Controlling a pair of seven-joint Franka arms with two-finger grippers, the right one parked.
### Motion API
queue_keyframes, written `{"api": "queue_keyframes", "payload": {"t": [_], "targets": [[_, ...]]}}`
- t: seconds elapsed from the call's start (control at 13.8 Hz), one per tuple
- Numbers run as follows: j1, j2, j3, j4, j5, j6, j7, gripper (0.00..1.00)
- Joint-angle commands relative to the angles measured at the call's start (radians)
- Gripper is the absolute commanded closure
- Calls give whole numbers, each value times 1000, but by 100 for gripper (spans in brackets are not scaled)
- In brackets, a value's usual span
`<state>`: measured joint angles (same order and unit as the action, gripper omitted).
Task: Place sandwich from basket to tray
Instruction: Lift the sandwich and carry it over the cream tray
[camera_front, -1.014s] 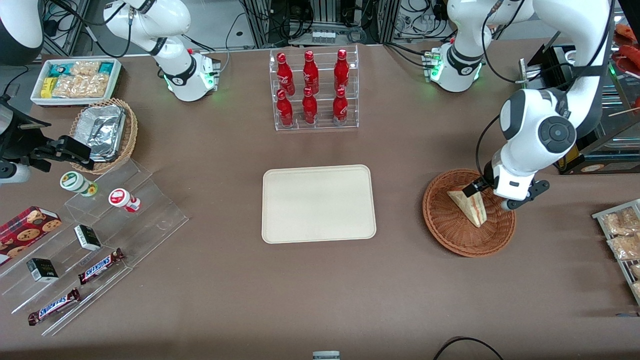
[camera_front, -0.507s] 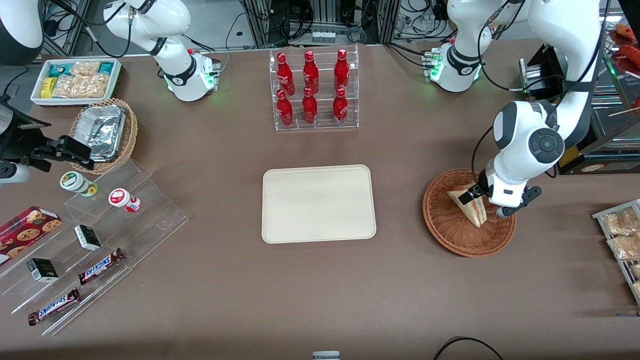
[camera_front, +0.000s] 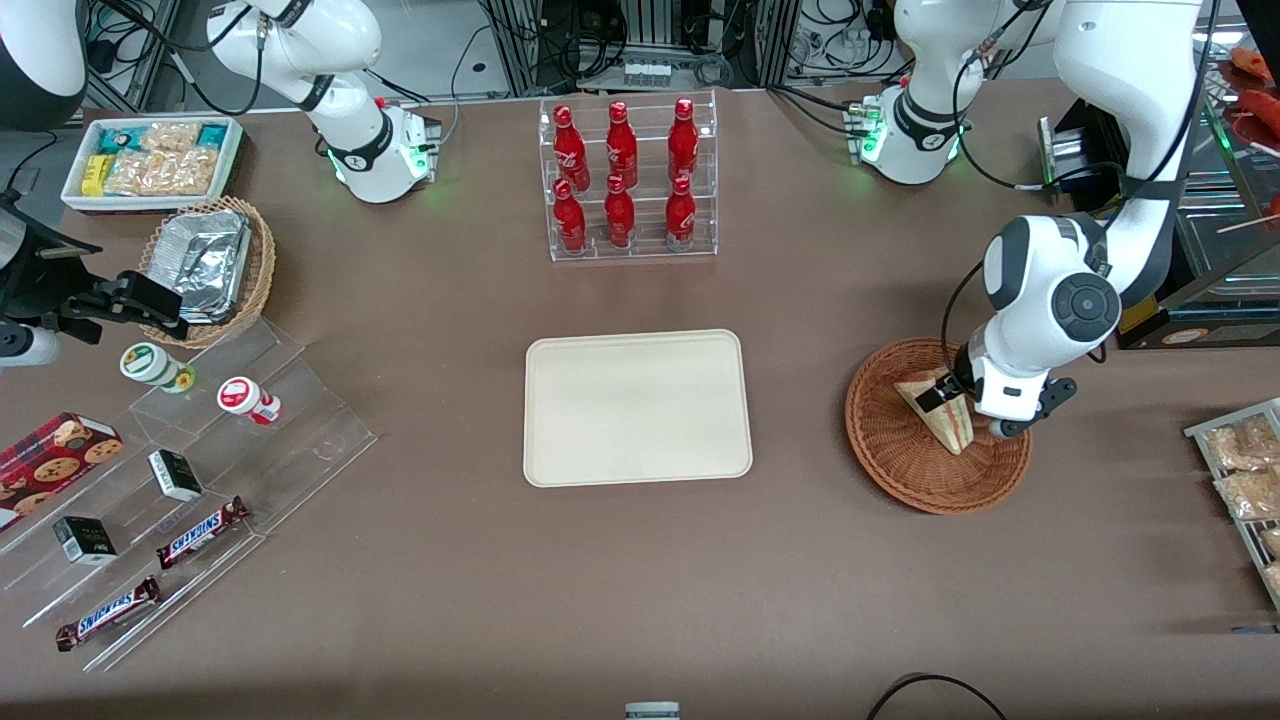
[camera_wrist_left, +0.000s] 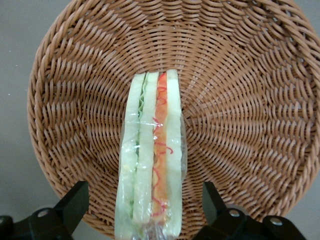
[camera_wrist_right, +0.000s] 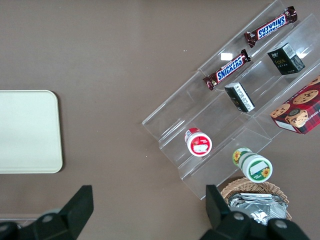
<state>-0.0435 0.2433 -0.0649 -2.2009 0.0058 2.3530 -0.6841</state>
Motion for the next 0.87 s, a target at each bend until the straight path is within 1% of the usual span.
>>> {"api": "queue_keyframes", "payload": {"t": [0.0,0.14,0.22,0.36,0.51,0.58,0.72,0.8], "targets": [[2,20,0,-8,11,40,-22,0],[2,28,0,-10,11,42,-22,1],[2,30,0,-11,11,40,-22,11],[2,31,0,-13,11,35,-37,55],[2,30,0,-11,11,11,-45,94],[2,25,0,-8,11,-9,-43,100],[2,4,0,0,11,-52,-26,100],[2,-13,0,18,11,-102,-19,100]]}}
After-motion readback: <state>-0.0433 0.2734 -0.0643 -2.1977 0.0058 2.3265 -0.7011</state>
